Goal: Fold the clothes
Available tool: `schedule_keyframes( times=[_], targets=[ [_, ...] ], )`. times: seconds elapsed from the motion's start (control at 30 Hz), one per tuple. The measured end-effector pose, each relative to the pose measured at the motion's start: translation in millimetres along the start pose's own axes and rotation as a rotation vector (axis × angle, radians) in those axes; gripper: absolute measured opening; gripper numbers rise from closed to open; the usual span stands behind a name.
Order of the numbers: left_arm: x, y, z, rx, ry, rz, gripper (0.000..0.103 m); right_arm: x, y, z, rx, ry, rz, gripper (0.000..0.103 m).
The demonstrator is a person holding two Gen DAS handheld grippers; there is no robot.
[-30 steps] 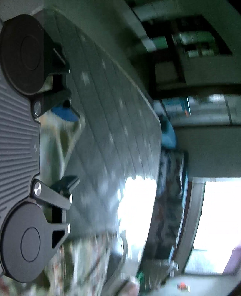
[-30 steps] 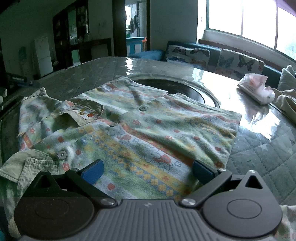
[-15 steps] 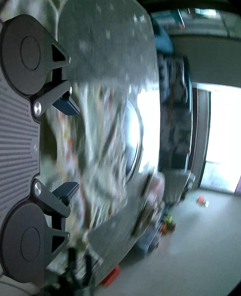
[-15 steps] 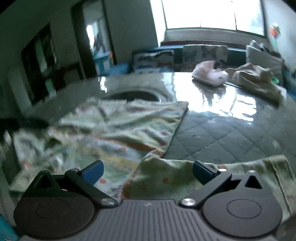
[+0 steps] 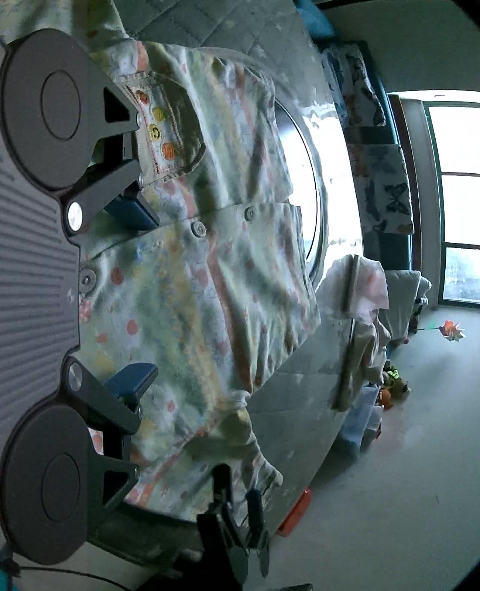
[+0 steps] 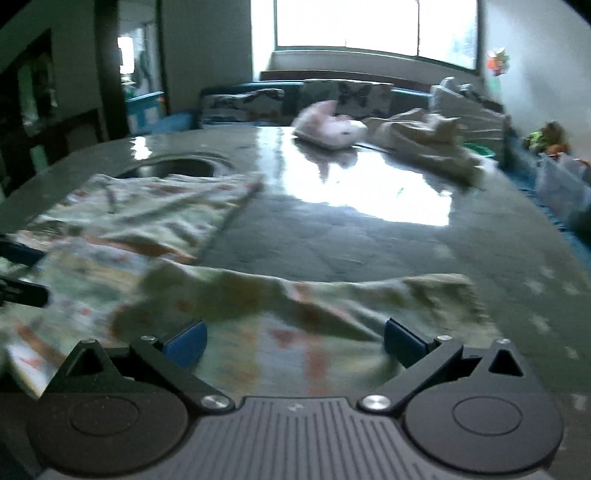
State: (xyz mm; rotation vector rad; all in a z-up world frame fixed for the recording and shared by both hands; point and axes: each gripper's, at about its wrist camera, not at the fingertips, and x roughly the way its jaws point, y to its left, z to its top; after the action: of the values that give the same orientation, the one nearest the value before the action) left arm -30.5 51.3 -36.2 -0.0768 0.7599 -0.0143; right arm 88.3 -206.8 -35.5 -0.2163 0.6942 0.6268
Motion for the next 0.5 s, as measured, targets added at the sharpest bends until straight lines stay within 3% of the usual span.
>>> schedule_keyframes(
  times=[0.17, 0.4, 0.5],
  targets=[
    [0.5, -3.0, -1.3, 0.016, 0.002, 0.005, 0.087, -8.8, -27.6, -7.6, 0.081, -0.001, -0.098, 0.103],
    [2.7, -10.0, -3.3, 0.038, 0.002, 0.011, 0.09, -16.4, -27.6, -9.2, 0.108, 0.0, -0.141, 0.103],
    [3.1, -11.2, -3.4, 0.044, 0.004, 0.013, 0.091, -20.1, -24.8, 1.4, 0.102, -0.049, -0.127, 0.103]
  ],
)
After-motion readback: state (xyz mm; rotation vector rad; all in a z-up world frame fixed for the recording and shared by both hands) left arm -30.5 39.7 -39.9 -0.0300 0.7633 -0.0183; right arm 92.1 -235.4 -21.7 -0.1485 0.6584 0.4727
